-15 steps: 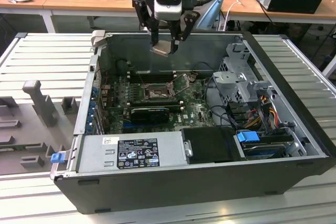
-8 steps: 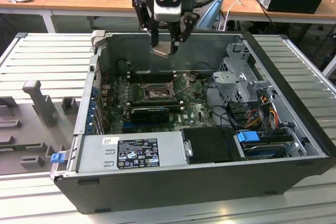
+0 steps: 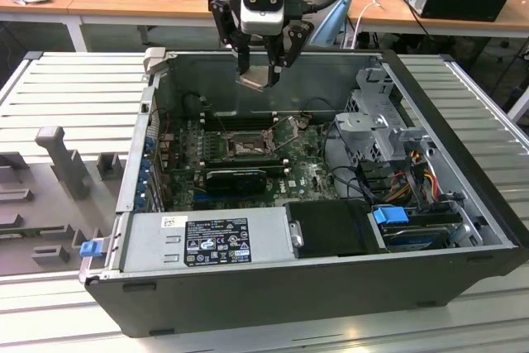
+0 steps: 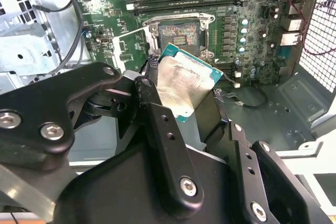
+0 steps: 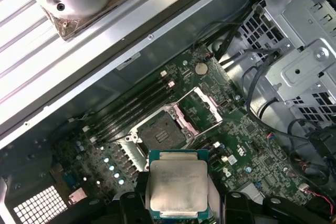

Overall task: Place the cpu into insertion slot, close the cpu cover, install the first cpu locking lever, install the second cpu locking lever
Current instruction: 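Place the cpu into insertion slot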

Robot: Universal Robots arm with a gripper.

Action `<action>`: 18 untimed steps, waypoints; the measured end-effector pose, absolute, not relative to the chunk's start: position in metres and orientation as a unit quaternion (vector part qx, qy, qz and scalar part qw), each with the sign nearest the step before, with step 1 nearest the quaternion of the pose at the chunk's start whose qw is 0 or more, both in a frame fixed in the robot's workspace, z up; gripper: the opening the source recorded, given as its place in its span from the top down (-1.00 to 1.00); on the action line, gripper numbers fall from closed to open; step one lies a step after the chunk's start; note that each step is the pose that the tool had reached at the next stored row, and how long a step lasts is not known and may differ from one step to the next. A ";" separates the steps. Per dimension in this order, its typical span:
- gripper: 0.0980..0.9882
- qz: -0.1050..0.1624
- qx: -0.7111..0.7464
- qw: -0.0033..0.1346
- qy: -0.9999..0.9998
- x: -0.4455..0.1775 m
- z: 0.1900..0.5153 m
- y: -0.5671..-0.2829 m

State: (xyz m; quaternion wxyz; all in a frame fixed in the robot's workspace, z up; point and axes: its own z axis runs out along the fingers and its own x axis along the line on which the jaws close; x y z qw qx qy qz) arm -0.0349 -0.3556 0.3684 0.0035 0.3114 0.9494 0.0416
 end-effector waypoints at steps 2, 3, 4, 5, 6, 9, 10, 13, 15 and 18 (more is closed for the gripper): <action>0.04 0.042 0.314 0.004 0.948 -0.035 0.368 -0.356; 0.04 0.042 0.316 0.004 0.948 -0.035 0.368 -0.356; 0.04 0.042 0.319 0.004 0.947 -0.035 0.368 -0.356; 0.04 0.042 0.321 0.004 0.946 -0.035 0.368 -0.356; 0.04 0.042 0.323 0.004 0.946 -0.035 0.368 -0.356; 0.04 0.041 0.329 0.004 0.943 -0.035 0.368 -0.356; 0.04 0.041 0.331 0.004 0.943 -0.035 0.368 -0.356; 0.04 0.041 0.339 0.005 0.940 -0.035 0.368 -0.356; 0.04 0.041 0.353 0.005 0.935 -0.035 0.368 -0.356; 0.04 0.041 0.365 0.006 0.930 -0.035 0.368 -0.356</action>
